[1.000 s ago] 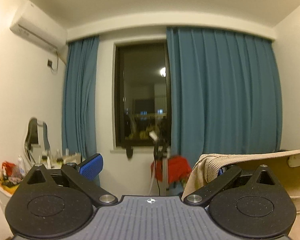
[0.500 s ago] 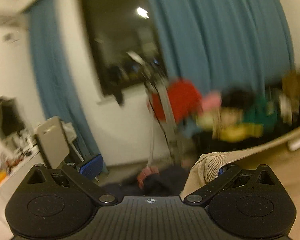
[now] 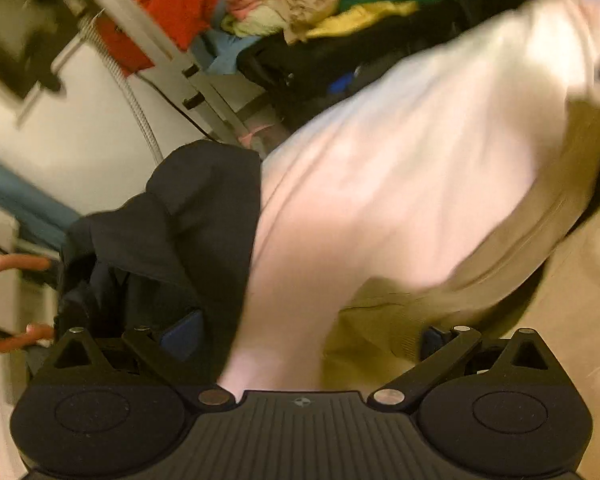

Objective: Fold clothes

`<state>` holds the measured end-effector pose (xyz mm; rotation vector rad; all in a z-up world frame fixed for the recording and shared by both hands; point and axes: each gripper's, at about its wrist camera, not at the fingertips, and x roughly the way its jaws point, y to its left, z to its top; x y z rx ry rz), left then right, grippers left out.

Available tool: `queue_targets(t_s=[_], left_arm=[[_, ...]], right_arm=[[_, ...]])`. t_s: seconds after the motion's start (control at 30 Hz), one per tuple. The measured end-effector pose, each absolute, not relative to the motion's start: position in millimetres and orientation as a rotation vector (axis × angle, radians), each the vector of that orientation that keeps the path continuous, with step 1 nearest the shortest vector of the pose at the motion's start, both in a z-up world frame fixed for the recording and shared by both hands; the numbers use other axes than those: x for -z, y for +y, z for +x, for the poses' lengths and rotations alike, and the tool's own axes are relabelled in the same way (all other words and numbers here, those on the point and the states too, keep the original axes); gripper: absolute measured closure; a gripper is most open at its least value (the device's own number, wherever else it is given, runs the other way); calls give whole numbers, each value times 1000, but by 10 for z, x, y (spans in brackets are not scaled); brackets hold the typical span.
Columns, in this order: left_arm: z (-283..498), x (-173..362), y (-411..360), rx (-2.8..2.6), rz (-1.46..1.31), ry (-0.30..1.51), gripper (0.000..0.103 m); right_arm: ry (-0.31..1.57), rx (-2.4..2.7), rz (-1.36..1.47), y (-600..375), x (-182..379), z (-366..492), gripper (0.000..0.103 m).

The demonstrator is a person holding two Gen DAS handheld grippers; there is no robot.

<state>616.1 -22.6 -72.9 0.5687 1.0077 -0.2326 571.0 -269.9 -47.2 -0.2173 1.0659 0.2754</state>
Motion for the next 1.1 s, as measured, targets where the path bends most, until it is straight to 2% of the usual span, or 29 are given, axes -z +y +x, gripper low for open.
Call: queue_targets(t_s=[0.2, 0.27, 0.6, 0.8, 0.9, 1.03, 1.1], left_arm=[[5873, 359, 164, 264, 95, 906, 0], [5538, 278, 201, 222, 58, 821, 0], [3142, 68, 308, 108, 5, 543, 2], [1674, 0, 635, 33, -105, 438, 2], [1224, 112, 768, 41, -131, 438, 2], [1154, 349, 846, 31, -196, 504, 4], [1177, 422, 910, 31, -254, 531, 5]], right_arm=[[918, -199, 247, -3031, 281, 5344, 30], [847, -140, 339, -3105, 249, 5108, 30], [546, -56, 295, -2760, 2, 2817, 30], [402, -60, 202, -2592, -139, 1702, 30], [345, -75, 190, -2520, -123, 1277, 30], [318, -96, 187, -2446, 19, 949, 29], [319, -106, 195, -2435, 64, 899, 11]])
